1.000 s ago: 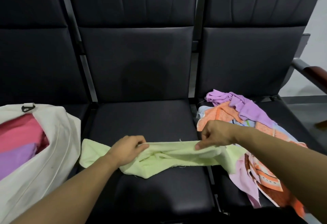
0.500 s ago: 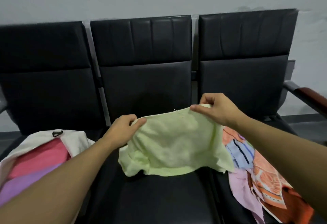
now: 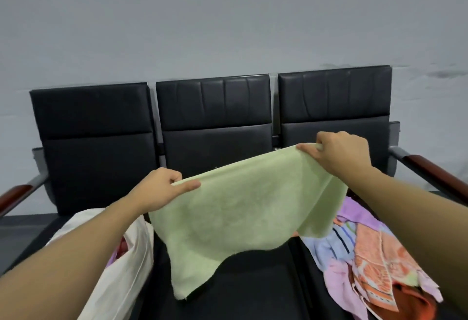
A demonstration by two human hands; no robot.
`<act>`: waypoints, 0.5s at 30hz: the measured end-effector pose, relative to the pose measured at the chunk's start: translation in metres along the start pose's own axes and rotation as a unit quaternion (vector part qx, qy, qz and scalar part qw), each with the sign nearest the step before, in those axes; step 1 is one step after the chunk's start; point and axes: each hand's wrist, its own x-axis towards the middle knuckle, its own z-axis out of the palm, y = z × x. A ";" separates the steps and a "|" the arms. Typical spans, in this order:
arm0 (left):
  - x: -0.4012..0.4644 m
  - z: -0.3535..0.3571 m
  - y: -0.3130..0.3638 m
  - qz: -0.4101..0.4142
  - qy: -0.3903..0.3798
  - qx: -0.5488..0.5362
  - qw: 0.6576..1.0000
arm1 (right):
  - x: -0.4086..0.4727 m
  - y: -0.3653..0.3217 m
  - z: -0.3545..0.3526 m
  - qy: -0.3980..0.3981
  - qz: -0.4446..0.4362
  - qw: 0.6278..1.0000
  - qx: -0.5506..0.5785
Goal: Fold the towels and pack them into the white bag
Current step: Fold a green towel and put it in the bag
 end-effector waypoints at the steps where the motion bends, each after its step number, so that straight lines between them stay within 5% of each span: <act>1: -0.004 -0.006 -0.002 -0.005 0.005 0.000 1.000 | -0.001 0.004 -0.003 0.006 0.022 1.000 0.005; 8: -0.032 -0.041 -0.015 -0.036 0.044 0.026 0.998 | -0.018 0.037 -0.018 -0.010 0.108 0.994 0.030; 15: -0.057 -0.048 -0.005 -0.052 0.108 0.156 0.980 | -0.040 0.037 -0.037 -0.014 0.083 0.996 -0.023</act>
